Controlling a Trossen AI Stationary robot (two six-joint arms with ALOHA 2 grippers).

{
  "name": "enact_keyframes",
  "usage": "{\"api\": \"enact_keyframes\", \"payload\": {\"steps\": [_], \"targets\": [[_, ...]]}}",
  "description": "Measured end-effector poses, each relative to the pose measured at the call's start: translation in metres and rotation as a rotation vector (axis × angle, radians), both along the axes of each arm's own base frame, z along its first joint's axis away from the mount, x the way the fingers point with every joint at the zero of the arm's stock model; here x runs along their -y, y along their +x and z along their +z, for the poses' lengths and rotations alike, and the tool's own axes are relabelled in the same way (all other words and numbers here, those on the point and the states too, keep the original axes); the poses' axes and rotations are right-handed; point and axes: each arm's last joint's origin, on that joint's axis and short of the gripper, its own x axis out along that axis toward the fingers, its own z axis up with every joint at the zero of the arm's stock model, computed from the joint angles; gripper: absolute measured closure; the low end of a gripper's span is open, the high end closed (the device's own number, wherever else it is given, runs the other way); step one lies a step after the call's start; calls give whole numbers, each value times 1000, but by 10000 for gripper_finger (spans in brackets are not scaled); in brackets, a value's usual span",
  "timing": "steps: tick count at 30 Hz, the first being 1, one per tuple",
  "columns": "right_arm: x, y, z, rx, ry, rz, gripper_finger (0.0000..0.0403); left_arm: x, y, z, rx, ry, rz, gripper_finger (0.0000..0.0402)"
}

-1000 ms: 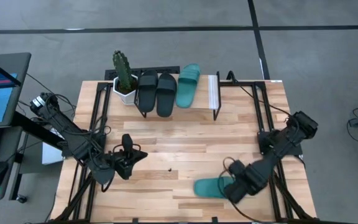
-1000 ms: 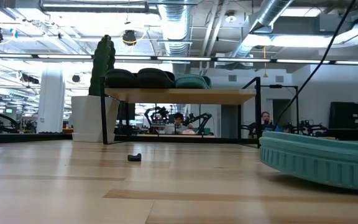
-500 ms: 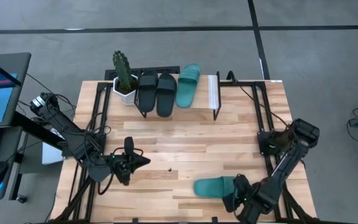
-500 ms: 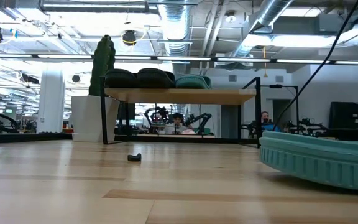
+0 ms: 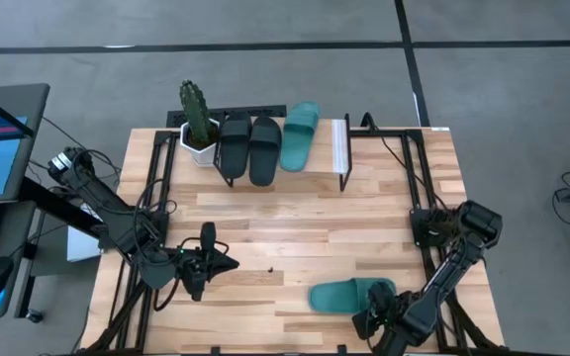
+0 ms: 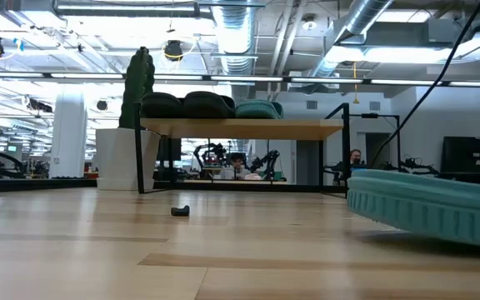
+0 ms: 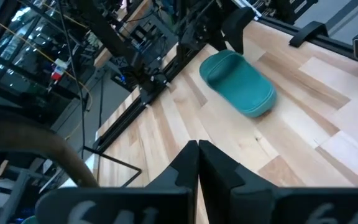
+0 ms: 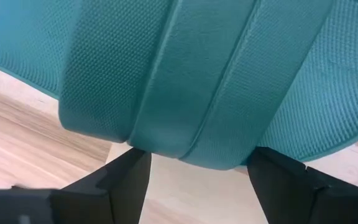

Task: Pick and place slides into the shelf
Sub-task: Put the green slide on the shelf

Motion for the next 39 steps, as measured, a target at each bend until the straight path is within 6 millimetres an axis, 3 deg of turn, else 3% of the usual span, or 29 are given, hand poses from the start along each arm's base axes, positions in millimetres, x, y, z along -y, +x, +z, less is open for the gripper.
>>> {"api": "enact_keyframes", "payload": {"steps": [21,39], "targets": [[22,2,-2,11,-242,-15,153,2,0,-1,-23,-37,-58,400],[28,6,0,63,-315,-20,153,3,0,0,-30,-60,-86,400]]}}
